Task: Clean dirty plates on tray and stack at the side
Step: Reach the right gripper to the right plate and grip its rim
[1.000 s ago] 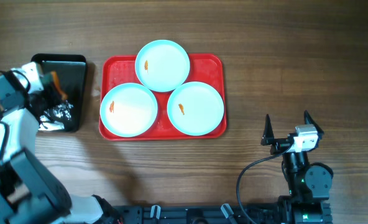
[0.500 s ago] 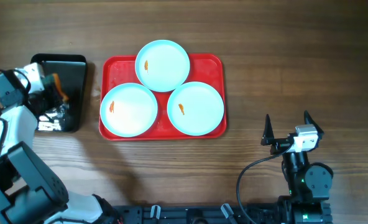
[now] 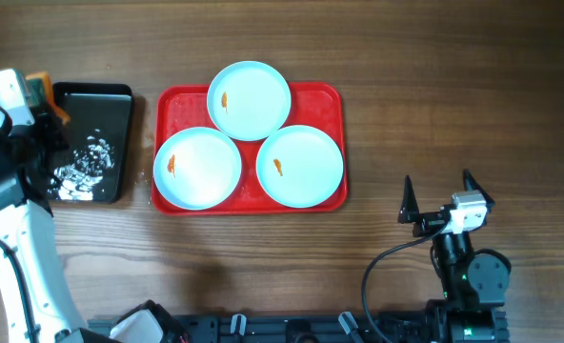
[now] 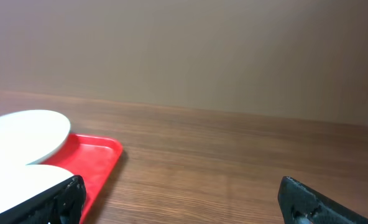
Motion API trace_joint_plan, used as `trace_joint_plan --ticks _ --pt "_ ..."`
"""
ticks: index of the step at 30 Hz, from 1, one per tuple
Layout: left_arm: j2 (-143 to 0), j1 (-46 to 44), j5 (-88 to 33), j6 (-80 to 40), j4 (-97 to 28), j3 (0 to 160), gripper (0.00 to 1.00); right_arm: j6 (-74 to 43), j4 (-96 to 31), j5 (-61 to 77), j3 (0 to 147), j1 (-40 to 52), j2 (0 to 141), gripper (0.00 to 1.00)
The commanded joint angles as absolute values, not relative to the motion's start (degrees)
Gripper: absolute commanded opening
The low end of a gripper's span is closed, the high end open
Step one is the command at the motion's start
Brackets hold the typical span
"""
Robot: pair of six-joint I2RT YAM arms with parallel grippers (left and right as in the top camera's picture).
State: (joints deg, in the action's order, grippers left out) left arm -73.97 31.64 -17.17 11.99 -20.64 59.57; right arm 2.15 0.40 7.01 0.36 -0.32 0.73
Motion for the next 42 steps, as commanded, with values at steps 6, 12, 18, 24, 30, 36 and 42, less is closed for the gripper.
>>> trace_joint_plan --ticks 6,12,18,24,30,36,42 --pt "-75.9 31.9 -17.5 12.9 -23.0 59.6 0.04 -64.5 9.2 30.6 0.3 -0.4 0.3 1.0" --pt "-75.9 31.9 -17.5 12.9 -22.8 59.6 0.04 -54.4 28.2 38.9 10.0 -0.4 4.8 1.0" --pt "-75.9 31.9 -17.5 12.9 -23.0 59.6 0.04 -20.8 -12.6 57.8 49.5 -0.3 37.6 1.0" --pt "-76.7 31.9 -17.5 13.3 -23.0 59.6 0.04 0.1 -55.3 39.0 87.7 20.3 73.0 1.0" --pt "-78.6 31.9 -17.5 13.3 -24.1 59.6 0.04 -1.2 -56.9 25.9 97.1 38.9 93.4 1.0" --pt "-78.6 31.9 -17.5 13.3 -22.7 59.6 0.04 -14.1 -44.9 20.5 97.1 42.2 112.5 0.86" --pt "-78.7 31.9 -17.5 13.3 -21.9 59.6 0.04 -16.6 -41.1 12.8 97.1 42.3 121.6 0.63"
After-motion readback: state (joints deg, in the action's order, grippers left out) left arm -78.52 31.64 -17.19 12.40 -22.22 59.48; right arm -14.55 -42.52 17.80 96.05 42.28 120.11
